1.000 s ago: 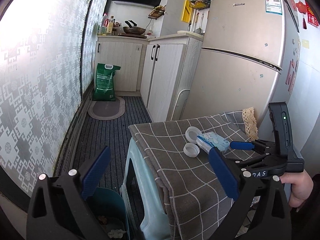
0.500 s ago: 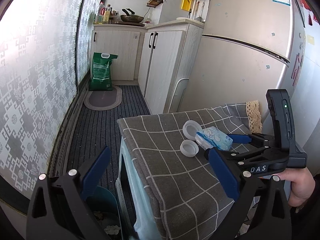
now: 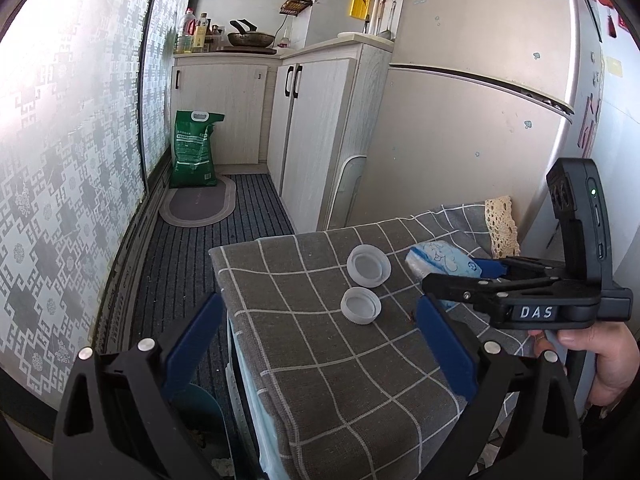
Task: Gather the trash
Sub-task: 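Grasp the small white lid with the left gripper while the right gripper lifts the packet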
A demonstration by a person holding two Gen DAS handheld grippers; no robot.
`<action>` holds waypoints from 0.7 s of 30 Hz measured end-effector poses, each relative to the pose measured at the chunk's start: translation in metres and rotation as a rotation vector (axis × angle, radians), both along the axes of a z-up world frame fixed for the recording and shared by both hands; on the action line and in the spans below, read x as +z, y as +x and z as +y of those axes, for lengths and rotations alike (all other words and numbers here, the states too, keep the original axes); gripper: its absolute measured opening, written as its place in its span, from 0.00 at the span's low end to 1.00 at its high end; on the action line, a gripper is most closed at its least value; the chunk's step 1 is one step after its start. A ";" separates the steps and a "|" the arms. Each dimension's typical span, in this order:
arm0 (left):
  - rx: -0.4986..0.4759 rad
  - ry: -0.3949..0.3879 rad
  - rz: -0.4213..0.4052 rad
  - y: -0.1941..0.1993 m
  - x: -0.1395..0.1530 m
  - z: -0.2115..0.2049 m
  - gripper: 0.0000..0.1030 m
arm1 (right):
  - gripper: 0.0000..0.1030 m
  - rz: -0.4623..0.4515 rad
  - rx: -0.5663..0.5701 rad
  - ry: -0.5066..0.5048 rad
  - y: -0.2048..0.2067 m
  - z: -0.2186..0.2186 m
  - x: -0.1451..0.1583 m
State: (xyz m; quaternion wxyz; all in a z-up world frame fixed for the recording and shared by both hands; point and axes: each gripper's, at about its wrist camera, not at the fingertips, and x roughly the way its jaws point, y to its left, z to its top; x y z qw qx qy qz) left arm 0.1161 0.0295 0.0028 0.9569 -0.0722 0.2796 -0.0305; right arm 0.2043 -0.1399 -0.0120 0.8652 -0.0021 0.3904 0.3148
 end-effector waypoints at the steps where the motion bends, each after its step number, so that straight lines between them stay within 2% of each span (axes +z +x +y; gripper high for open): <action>1: -0.009 0.009 0.002 0.001 0.000 -0.004 0.93 | 0.69 -0.004 -0.008 0.020 -0.001 -0.006 0.005; 3: -0.029 0.022 0.013 0.005 -0.002 -0.012 0.85 | 0.69 -0.017 -0.020 0.050 -0.003 -0.018 0.014; 6: -0.060 0.040 0.033 0.011 -0.006 -0.026 0.82 | 0.69 -0.028 -0.032 0.087 -0.007 -0.035 0.025; 10: -0.085 0.088 0.085 0.027 -0.014 -0.040 0.71 | 0.69 -0.029 -0.030 0.118 -0.013 -0.048 0.029; 17: -0.022 0.129 0.153 0.046 -0.026 -0.038 0.53 | 0.69 -0.028 -0.025 0.134 -0.017 -0.063 0.029; 21: -0.008 0.156 0.186 0.058 -0.033 -0.041 0.51 | 0.69 -0.023 -0.022 0.140 -0.018 -0.069 0.027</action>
